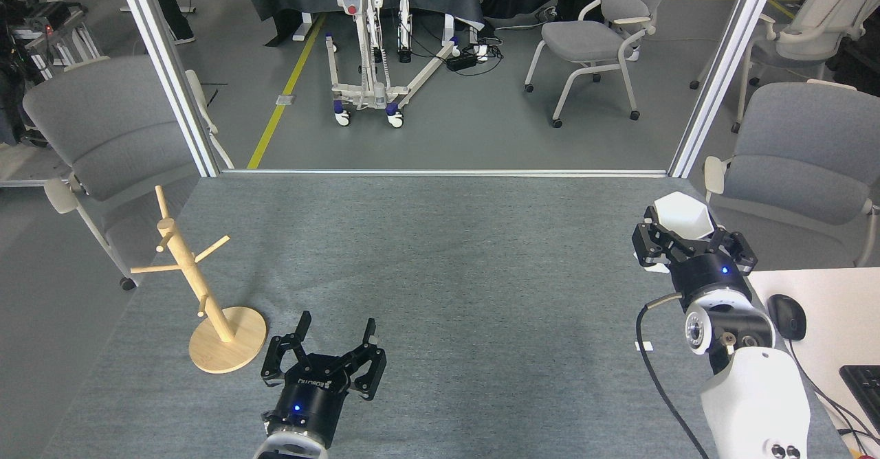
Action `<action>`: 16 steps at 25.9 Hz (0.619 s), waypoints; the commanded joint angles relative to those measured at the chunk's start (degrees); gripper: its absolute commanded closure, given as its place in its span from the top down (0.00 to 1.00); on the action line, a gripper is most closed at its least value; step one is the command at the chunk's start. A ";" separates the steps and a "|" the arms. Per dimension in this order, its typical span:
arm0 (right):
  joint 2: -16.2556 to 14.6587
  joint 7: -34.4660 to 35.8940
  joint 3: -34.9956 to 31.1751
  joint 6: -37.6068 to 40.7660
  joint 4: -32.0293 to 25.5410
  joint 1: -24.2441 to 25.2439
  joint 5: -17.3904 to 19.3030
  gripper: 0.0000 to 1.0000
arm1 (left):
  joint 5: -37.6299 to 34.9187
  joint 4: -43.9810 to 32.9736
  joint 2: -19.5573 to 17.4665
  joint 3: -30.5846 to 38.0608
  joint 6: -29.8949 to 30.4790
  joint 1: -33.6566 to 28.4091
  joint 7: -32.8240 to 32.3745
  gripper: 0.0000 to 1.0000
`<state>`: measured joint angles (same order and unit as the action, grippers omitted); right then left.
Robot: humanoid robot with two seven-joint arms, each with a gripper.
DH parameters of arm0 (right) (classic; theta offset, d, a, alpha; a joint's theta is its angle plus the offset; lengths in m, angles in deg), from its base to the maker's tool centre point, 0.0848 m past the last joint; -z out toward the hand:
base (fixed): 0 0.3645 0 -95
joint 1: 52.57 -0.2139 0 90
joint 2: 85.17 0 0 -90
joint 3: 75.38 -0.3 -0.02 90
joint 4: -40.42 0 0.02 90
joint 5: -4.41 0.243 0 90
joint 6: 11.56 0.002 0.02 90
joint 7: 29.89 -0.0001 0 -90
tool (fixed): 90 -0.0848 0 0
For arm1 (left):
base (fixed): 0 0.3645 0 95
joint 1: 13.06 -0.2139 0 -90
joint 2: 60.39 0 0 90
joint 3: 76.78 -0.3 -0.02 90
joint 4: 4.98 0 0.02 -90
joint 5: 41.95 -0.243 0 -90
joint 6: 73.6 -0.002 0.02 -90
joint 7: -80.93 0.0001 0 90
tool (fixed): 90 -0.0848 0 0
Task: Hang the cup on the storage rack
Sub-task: 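Lift the cup with the right gripper and carry it toward the left gripper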
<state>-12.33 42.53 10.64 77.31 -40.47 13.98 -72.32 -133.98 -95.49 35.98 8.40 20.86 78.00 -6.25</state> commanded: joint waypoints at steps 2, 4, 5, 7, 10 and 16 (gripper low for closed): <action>1.16 -3.69 5.65 -11.26 -10.16 0.78 -0.09 0.43 | -7.63 -0.20 -4.34 -8.01 5.83 0.34 1.66 0.99; 1.24 -6.15 10.31 -18.20 -11.56 0.16 -0.35 0.43 | -13.52 0.24 -5.22 -13.11 6.27 1.13 2.89 0.99; 1.33 -6.76 13.56 -21.71 -11.92 -0.10 -0.44 0.43 | -15.11 0.59 -5.22 -15.22 6.53 1.66 3.07 0.99; 1.24 -7.11 19.62 -29.01 -12.88 -0.19 -1.32 0.43 | -15.81 1.65 -5.22 -18.91 8.73 3.24 2.98 0.99; 1.33 -7.47 28.59 -38.50 -13.15 -0.80 -4.39 0.43 | -15.81 4.20 -4.25 -20.50 11.71 7.90 2.10 0.99; 3.27 -14.23 37.91 -48.44 -12.53 -0.80 -10.37 0.43 | -15.55 13.16 -0.65 -21.73 14.44 19.06 -0.45 0.99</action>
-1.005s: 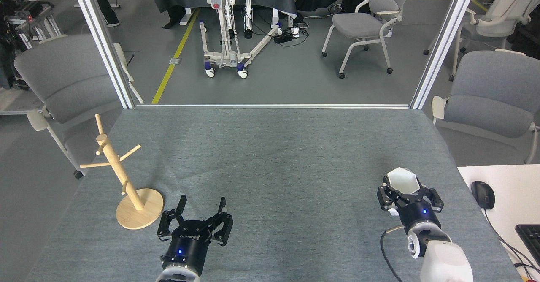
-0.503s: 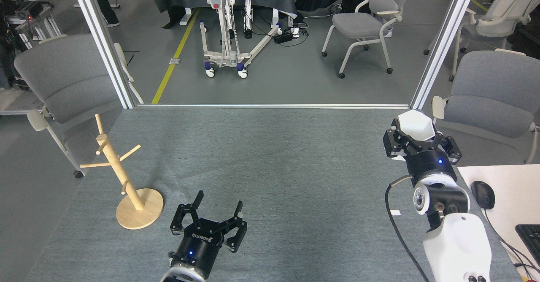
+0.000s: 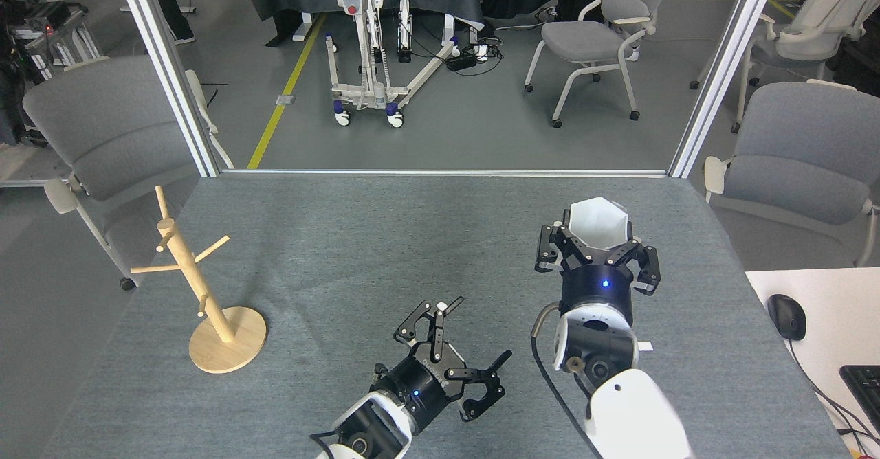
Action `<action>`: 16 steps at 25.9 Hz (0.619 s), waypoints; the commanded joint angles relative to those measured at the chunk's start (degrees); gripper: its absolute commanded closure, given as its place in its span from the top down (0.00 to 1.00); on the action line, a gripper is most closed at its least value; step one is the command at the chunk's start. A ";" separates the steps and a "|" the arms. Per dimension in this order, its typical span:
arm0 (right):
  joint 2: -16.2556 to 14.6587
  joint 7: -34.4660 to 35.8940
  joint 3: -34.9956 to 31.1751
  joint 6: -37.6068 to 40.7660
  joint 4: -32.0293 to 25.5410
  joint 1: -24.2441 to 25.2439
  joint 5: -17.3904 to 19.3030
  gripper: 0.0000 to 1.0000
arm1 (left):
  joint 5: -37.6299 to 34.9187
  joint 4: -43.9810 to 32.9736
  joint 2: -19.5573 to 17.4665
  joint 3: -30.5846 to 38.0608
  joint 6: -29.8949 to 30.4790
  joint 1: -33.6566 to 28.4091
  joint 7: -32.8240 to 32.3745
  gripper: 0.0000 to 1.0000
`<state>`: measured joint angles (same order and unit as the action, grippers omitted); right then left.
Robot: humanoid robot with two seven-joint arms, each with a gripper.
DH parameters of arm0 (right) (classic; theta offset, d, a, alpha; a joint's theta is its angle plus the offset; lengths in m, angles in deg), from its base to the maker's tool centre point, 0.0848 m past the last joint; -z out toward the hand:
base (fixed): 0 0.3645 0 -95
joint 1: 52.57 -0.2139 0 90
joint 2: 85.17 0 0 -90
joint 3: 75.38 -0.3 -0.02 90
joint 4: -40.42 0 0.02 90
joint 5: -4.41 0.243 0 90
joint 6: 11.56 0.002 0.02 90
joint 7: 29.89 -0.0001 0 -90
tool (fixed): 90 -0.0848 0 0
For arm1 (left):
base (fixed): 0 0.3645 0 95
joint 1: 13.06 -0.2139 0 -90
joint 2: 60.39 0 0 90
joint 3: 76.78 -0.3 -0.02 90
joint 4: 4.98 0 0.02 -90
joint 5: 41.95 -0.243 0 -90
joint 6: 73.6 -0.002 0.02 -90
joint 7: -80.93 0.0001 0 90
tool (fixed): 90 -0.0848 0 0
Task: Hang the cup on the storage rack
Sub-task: 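Lift the cup with the right gripper and carry it toward the left gripper, then grasp the cup with the left gripper beside the right gripper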
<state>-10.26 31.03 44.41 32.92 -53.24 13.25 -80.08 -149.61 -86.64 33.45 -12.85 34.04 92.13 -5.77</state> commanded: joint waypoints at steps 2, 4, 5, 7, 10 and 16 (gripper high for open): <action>2.16 -4.32 4.57 -3.87 0.32 0.01 -3.49 0.43 | 0.43 6.60 3.20 -0.38 2.84 6.95 -1.54 0.99; 2.87 -6.25 5.10 -3.61 0.50 -0.08 -3.58 0.43 | 1.13 8.62 4.25 0.06 4.33 8.01 -2.59 0.99; 2.95 -6.78 5.80 -3.70 0.50 -0.17 -3.67 0.43 | 1.40 9.76 4.25 0.06 4.51 8.45 -2.94 0.99; 3.04 -6.96 6.77 -4.05 0.58 -0.25 -3.76 0.43 | 3.33 11.61 4.25 0.06 4.15 9.41 -3.12 0.99; 3.74 -6.96 7.74 -4.14 0.59 -0.25 -3.93 0.43 | 8.96 13.46 4.34 0.15 4.07 10.38 -3.65 0.99; 5.24 -8.01 10.38 -4.40 1.29 -0.25 -4.64 0.43 | 12.21 15.48 4.25 0.23 4.15 11.79 -5.49 0.99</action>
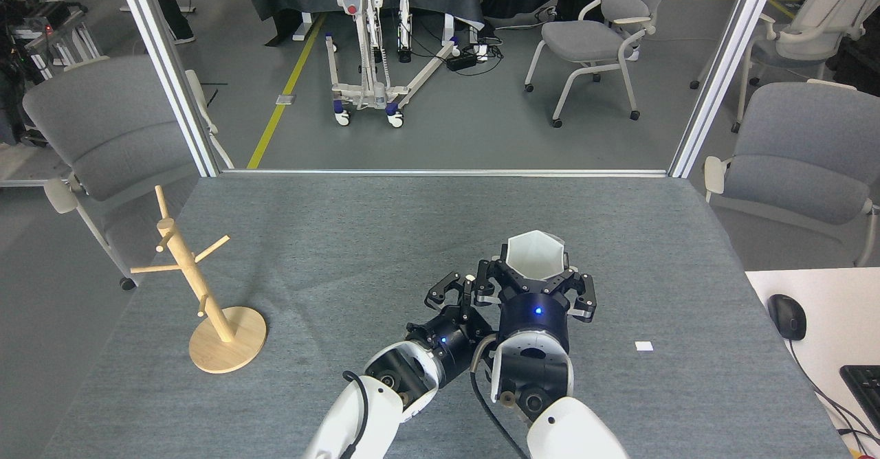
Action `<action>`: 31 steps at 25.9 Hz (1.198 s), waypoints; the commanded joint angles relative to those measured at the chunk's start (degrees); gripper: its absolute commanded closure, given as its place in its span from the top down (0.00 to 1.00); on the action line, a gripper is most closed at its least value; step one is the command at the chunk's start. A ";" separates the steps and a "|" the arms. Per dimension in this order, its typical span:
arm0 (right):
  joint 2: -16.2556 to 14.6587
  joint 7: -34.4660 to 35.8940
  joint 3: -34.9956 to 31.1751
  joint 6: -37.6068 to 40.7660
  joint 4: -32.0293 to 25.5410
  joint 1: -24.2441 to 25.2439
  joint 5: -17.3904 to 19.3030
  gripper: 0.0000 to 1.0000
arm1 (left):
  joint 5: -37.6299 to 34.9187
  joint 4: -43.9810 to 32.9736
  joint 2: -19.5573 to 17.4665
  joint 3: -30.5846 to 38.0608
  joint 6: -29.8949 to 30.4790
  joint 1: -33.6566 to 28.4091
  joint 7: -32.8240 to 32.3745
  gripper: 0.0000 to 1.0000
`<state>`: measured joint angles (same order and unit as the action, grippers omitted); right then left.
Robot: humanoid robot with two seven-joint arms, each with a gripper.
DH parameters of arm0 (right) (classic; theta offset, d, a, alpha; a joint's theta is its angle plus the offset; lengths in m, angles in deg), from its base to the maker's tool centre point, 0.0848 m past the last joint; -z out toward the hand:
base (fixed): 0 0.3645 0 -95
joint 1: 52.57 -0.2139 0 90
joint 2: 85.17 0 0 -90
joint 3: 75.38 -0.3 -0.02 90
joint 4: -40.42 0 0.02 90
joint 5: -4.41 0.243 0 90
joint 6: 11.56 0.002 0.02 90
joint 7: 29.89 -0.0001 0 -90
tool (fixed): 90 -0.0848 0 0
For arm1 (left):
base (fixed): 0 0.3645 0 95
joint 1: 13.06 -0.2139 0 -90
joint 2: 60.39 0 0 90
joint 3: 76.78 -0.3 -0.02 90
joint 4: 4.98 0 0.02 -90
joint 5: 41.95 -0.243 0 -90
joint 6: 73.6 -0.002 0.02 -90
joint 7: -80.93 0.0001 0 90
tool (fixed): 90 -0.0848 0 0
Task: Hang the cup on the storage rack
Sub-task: 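Grasp the cup with the left gripper beside the right gripper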
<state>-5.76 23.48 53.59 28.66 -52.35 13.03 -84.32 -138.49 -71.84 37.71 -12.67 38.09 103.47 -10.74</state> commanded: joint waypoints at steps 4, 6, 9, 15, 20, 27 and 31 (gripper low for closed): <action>1.80 -0.46 2.96 -0.23 0.84 0.06 -0.48 0.42 | 2.67 0.60 0.08 -0.04 0.19 0.54 -0.62 0.99; 2.77 -0.46 3.92 -0.66 1.28 0.32 -0.48 0.42 | 4.43 0.77 0.08 -0.13 0.19 0.98 -1.32 0.99; 3.73 -0.46 6.12 -1.28 3.13 0.50 -0.48 0.42 | 6.45 0.86 0.08 -0.22 -0.07 1.86 -2.20 0.99; 5.40 -0.46 8.14 -2.86 3.83 0.85 -0.48 0.42 | 6.54 0.51 -0.27 -0.66 0.98 1.77 -4.83 0.14; 5.93 -0.46 8.14 -2.77 3.83 0.76 -0.48 0.44 | 6.72 0.33 -0.10 0.31 3.79 1.59 -7.21 0.00; 7.16 -0.20 7.53 -2.86 3.83 0.50 -0.56 0.98 | 6.72 0.86 -0.27 0.92 3.88 1.51 -7.47 0.00; 7.95 3.06 7.26 -2.77 3.83 0.50 -0.56 0.99 | 6.72 0.86 -0.36 1.01 3.88 1.33 -7.47 0.00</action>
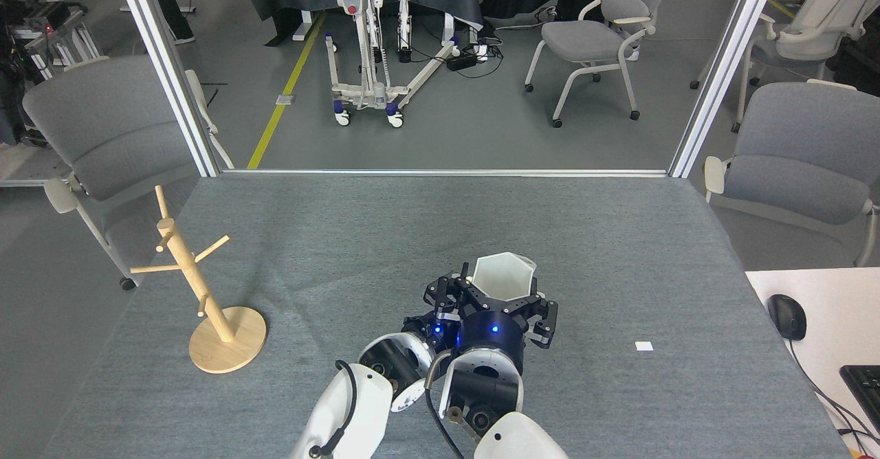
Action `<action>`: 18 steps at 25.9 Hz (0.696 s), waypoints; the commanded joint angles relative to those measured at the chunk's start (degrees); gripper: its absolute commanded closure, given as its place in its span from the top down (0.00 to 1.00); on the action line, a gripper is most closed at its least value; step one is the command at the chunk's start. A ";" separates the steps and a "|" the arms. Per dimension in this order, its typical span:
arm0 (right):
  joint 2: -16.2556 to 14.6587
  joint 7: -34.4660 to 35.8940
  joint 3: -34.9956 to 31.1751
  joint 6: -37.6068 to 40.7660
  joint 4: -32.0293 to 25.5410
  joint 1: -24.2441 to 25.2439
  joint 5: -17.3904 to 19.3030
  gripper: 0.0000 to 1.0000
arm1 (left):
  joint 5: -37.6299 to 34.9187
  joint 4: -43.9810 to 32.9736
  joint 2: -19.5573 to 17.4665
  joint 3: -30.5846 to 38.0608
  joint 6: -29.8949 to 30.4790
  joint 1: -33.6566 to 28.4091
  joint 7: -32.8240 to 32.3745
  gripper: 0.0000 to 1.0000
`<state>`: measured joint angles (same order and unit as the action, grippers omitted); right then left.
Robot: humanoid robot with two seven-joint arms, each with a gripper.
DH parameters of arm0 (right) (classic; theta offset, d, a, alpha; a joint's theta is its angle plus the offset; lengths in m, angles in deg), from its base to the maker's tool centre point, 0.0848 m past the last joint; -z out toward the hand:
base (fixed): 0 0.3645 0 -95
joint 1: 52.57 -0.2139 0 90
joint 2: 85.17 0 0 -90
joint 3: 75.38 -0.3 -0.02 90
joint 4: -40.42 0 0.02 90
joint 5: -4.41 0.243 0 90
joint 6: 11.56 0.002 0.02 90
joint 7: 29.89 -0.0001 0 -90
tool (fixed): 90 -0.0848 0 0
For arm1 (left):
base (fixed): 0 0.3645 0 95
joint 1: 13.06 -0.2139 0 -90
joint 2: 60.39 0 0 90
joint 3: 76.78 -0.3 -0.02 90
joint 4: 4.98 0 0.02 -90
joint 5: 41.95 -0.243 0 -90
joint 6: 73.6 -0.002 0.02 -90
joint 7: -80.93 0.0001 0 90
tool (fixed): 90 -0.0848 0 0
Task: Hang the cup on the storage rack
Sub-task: 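Grasp the cup with the left gripper beside the right gripper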
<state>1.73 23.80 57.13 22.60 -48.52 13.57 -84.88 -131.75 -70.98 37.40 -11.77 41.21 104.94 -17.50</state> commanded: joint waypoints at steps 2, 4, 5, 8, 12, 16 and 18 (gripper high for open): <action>0.55 8.19 3.54 3.63 0.00 0.22 0.52 0.99 | -0.03 0.00 -0.14 0.12 0.76 -0.14 -0.80 0.00; 0.55 13.72 2.84 3.99 0.00 0.39 0.78 0.99 | -0.03 0.00 -0.14 0.12 0.76 -0.14 -0.80 0.00; 0.55 16.18 2.67 4.07 0.00 0.39 0.87 0.99 | -0.03 0.00 -0.22 0.12 0.76 -0.14 -0.80 0.00; 0.72 22.07 2.58 3.99 0.00 0.57 1.05 0.99 | -0.03 0.00 -0.31 0.20 0.85 -0.67 -0.80 0.00; 2.22 28.66 2.05 3.63 0.00 1.27 3.51 0.99 | -0.12 0.17 -0.40 0.12 0.76 -1.19 -0.80 0.00; 3.53 37.54 -0.41 4.25 0.00 1.36 7.99 0.98 | -0.12 0.44 -0.31 0.12 0.85 -1.72 -0.80 0.00; 3.97 41.23 -2.17 4.34 0.00 1.36 10.72 0.98 | -0.12 0.44 -0.40 0.12 0.85 -1.72 -0.80 0.00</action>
<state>5.02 50.37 56.91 24.07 -48.60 14.73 -77.70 -131.92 -70.51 37.17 -11.77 41.48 103.11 -20.14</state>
